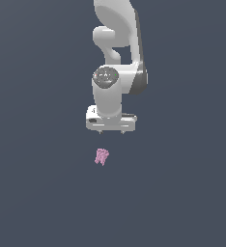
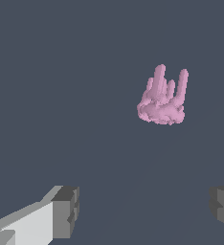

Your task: Pick up the object and move it to a goal position.

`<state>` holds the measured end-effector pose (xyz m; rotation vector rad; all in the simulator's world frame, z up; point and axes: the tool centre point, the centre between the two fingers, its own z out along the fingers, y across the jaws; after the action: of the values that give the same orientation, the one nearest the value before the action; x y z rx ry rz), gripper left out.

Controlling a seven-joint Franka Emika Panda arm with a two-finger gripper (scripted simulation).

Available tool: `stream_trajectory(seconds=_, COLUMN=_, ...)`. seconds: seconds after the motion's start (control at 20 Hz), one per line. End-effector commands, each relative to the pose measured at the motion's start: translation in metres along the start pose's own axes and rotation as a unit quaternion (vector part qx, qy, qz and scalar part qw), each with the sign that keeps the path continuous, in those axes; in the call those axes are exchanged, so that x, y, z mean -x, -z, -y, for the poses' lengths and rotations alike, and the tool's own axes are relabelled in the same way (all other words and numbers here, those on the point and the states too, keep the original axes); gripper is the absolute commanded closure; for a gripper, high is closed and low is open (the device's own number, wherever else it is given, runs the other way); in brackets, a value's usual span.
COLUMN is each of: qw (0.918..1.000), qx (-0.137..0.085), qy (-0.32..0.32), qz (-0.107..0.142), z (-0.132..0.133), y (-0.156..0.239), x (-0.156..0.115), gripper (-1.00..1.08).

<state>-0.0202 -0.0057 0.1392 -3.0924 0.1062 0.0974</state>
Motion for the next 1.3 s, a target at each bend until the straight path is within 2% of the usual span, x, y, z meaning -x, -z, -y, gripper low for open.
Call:
stream_trajectory(seconds=0.0, qw=1.0, qx=0.0, qy=0.0, qz=0.0, z=0.0, y=0.0, x=0.0, gripper=-0.92)
stream_trajectory(seconds=0.4, qw=0.9998, qx=-0.012, qy=0.009, qz=0.011, z=0.023, y=0.004, x=0.009, gripper=-0.92)
stream_trajectory(seconds=0.55, qw=0.9998, qx=-0.012, qy=0.01, qz=0.011, z=0.023, y=0.004, x=0.009, gripper=-0.92)
stream_trajectory(seconds=0.9, qw=0.9998, qx=-0.009, qy=-0.016, qz=0.005, z=0.014, y=-0.002, x=-0.005, gripper=-0.92)
stream_trajectory(seconds=1.25, qw=0.9966, qx=0.001, qy=-0.082, qz=-0.012, z=-0.012, y=-0.02, x=-0.039, gripper=-0.92)
